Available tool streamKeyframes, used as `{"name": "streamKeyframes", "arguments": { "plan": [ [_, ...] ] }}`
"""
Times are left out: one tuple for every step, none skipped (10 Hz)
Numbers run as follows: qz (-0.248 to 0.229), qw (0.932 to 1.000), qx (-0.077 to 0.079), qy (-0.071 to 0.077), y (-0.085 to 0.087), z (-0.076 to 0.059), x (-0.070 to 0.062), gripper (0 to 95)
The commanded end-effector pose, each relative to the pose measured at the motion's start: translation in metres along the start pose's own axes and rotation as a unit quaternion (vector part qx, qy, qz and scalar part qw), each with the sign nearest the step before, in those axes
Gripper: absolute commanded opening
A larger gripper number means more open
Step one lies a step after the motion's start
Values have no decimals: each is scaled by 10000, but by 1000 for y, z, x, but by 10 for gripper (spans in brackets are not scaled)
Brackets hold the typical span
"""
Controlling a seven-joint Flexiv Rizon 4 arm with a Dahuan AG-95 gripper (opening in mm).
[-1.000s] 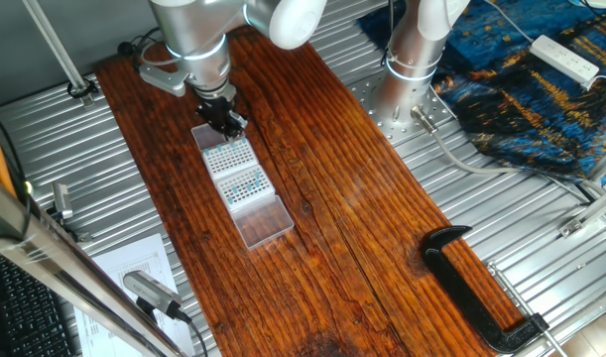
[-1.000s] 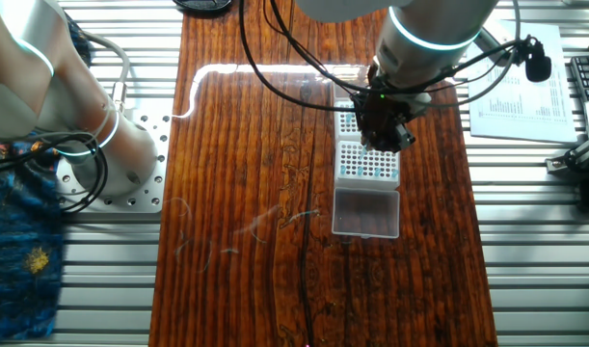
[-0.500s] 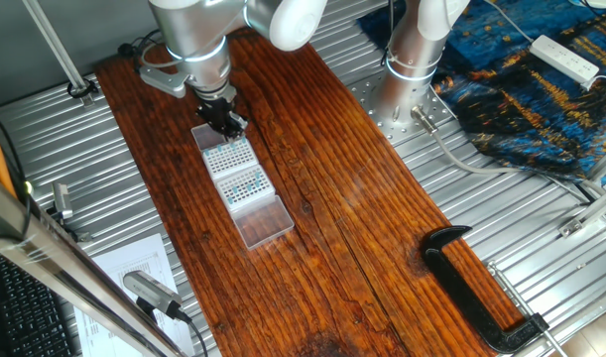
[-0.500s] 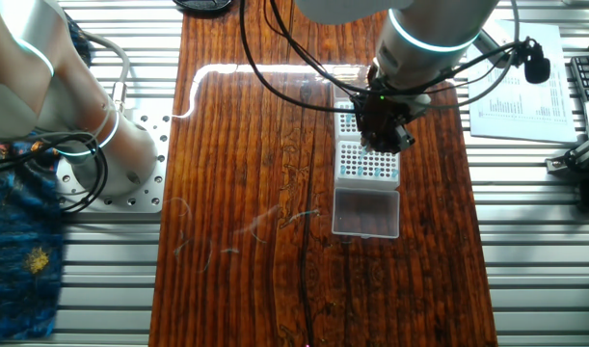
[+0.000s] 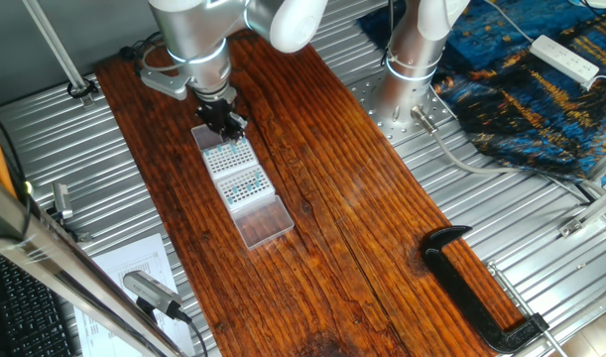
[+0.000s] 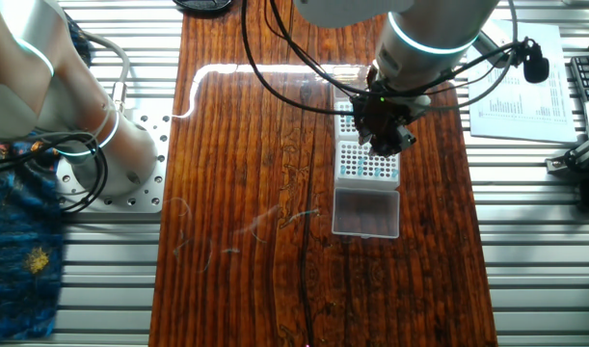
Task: Transfer all medium pipette tips from one holder to another
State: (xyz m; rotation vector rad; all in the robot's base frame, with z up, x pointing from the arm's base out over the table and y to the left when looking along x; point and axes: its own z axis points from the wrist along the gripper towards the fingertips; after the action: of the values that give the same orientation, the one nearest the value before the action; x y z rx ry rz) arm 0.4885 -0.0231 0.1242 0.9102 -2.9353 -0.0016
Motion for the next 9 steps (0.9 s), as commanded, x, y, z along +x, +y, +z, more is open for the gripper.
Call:
{"name": "streamKeyframes", "arguments": {
  "plan": [
    [82,10000,-33,-38,1,-4,-1,190],
    [146,9999,-38,-31,4,-9,-5,190],
    [234,9997,-50,-43,11,-11,-13,190],
    [324,9994,-57,-63,17,-11,-21,190],
    [399,9991,-80,-94,22,-11,-28,190],
    [441,9990,-79,-92,28,-12,-36,190],
    [457,9989,-79,-90,31,-11,-39,190],
    [473,9988,-76,-84,33,-10,-41,190],
    [506,9987,-78,-82,37,-5,-44,190]
  ]
}}
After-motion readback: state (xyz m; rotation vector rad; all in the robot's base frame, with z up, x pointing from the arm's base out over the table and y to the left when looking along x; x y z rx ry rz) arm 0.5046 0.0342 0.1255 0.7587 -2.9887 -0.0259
